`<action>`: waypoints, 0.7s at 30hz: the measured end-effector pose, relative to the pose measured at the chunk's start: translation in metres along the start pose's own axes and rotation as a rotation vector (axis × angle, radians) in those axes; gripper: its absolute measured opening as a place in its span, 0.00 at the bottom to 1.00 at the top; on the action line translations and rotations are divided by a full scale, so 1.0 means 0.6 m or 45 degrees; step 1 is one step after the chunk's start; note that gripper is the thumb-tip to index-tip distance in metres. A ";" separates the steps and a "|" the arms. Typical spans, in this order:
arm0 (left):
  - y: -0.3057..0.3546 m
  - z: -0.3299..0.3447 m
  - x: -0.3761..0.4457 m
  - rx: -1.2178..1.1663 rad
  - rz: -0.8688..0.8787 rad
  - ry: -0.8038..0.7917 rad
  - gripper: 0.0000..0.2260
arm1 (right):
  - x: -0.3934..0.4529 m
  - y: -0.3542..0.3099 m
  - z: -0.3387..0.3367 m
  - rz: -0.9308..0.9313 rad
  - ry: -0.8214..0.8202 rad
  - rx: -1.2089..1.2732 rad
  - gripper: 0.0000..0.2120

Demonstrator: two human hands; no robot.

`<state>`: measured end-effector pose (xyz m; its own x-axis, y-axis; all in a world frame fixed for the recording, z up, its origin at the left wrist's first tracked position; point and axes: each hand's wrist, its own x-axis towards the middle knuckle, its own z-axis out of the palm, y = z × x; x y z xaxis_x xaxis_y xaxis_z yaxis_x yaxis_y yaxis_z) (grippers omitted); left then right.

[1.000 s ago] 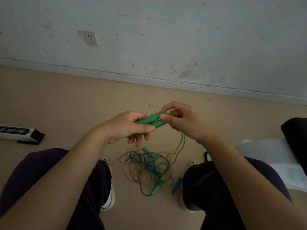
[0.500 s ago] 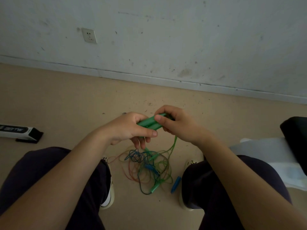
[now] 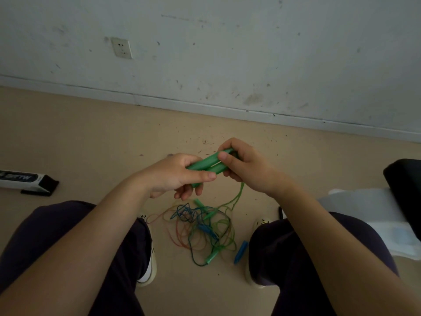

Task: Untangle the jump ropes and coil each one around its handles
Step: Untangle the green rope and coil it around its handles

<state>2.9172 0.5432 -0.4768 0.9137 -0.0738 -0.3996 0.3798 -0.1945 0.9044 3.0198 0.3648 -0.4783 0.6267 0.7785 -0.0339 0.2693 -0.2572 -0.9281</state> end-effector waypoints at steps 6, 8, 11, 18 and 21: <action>0.000 0.001 -0.001 0.057 -0.009 -0.076 0.21 | -0.003 -0.001 -0.003 -0.068 -0.042 -0.091 0.03; 0.000 0.001 -0.001 0.071 -0.002 -0.102 0.20 | -0.003 -0.001 -0.005 -0.090 -0.046 -0.086 0.03; -0.002 -0.001 -0.002 0.065 0.015 -0.149 0.18 | -0.003 -0.002 -0.008 -0.103 -0.042 -0.055 0.05; -0.005 -0.012 0.003 -0.110 0.122 0.114 0.15 | 0.003 -0.002 -0.013 0.010 0.216 0.191 0.02; -0.005 -0.024 0.007 -0.287 0.243 0.404 0.12 | 0.005 0.003 -0.022 0.102 0.412 0.193 0.05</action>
<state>2.9218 0.5576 -0.4788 0.9564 0.2235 -0.1880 0.1895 0.0149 0.9818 3.0319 0.3594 -0.4750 0.8470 0.5315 -0.0121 0.1137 -0.2033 -0.9725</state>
